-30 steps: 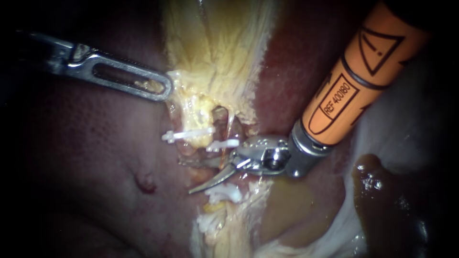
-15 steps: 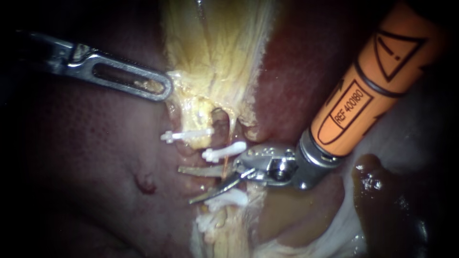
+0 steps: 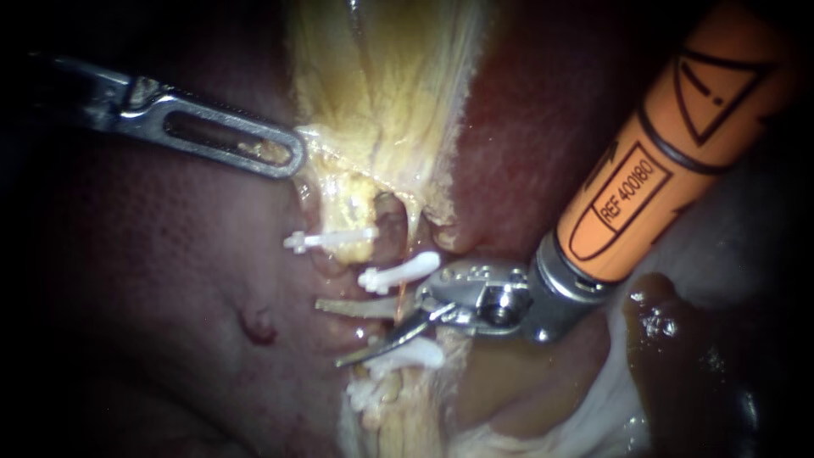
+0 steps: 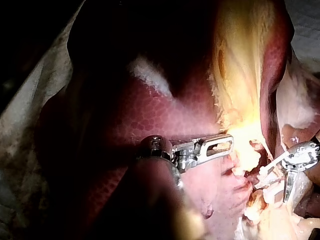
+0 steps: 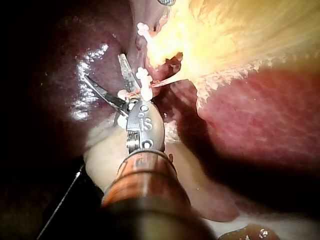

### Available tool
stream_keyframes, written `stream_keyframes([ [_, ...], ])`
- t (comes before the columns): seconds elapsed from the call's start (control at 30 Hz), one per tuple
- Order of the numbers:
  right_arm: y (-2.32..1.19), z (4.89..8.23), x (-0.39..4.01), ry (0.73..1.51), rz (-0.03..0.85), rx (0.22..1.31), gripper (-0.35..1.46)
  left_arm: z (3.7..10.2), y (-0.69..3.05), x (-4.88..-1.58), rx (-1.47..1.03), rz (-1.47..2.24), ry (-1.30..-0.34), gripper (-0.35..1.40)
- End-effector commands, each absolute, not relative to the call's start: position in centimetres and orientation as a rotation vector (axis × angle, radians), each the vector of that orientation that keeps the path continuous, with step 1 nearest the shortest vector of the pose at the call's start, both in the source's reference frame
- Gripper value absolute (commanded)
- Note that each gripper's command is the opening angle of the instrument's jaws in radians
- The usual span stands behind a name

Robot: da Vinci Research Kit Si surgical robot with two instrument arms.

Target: Go to the cutting position right tube

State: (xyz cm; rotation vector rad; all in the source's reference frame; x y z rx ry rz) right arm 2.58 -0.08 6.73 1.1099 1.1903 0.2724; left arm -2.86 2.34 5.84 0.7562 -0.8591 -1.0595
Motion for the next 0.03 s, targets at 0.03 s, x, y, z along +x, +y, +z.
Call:
stream_keyframes([
  [0.03,-0.08,6.73,2.58,1.190,0.273,1.110,1.43,5.84,2.34,-2.86,0.756,-1.059,-0.859,-0.35],
])
